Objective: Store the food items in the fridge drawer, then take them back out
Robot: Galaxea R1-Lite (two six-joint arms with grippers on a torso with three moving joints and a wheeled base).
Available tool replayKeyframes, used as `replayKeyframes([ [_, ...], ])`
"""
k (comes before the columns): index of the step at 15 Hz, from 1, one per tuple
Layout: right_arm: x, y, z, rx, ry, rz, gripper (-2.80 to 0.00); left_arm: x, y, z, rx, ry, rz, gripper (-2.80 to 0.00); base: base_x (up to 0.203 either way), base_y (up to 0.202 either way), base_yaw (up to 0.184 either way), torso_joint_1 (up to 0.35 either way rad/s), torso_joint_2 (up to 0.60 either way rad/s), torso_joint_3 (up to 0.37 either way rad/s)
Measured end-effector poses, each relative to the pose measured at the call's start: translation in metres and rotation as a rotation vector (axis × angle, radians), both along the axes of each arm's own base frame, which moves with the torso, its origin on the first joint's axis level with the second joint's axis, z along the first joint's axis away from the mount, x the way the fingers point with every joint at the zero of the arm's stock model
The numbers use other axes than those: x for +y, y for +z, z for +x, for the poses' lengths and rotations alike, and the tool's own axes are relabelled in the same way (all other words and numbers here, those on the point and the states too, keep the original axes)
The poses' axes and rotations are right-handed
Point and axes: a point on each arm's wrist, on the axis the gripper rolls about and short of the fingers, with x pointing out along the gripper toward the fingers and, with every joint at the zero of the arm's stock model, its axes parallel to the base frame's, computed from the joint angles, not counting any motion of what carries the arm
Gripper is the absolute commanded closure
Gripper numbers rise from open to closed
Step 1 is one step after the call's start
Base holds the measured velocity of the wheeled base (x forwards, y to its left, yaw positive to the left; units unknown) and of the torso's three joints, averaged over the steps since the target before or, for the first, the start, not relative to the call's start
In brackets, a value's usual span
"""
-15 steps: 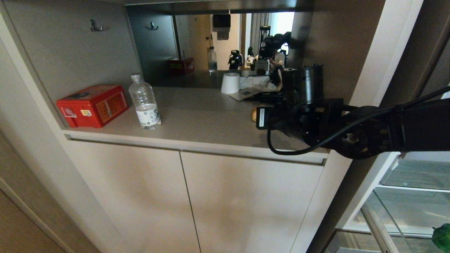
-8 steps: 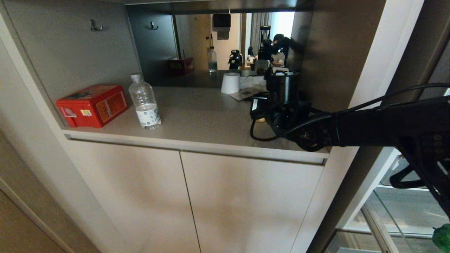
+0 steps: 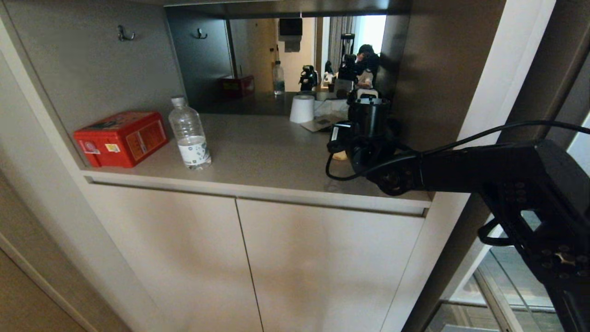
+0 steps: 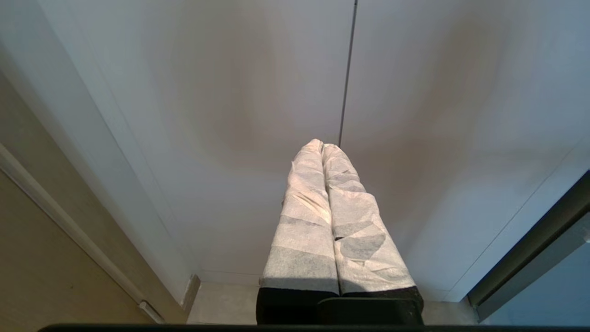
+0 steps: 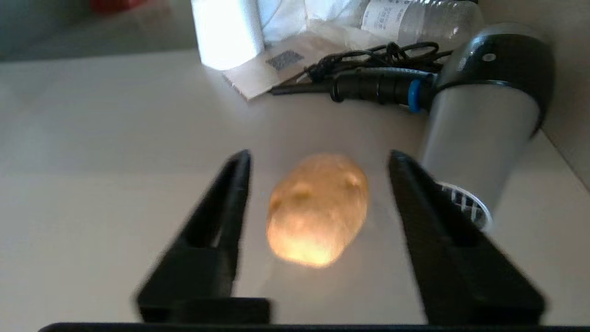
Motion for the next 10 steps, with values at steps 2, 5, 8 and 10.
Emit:
replayKeyframes([
  [2, 0.0, -0.008, 0.007, -0.026, -0.009, -0.021, -2.8, 0.0, 0.0, 0.0, 0.0, 0.0, 0.0, 0.0, 0.0, 0.0, 0.0, 0.0, 0.0, 0.0],
  [5, -0.002, -0.021, 0.017, -0.034, -0.021, -0.046, -2.8, 0.0, 0.0, 0.0, 0.0, 0.0, 0.0, 0.0, 0.0, 0.0, 0.0, 0.0, 0.0, 0.0],
  [8, -0.005, -0.031, 0.024, -0.044, -0.004, -0.042, -2.8, 0.0, 0.0, 0.0, 0.0, 0.0, 0.0, 0.0, 0.0, 0.0, 0.0, 0.0, 0.0, 0.0],
  [10, -0.004, -0.038, 0.027, -0.036, 0.005, -0.047, -2.8, 0.0, 0.0, 0.0, 0.0, 0.0, 0.0, 0.0, 0.0, 0.0, 0.0, 0.0, 0.0, 0.0],
])
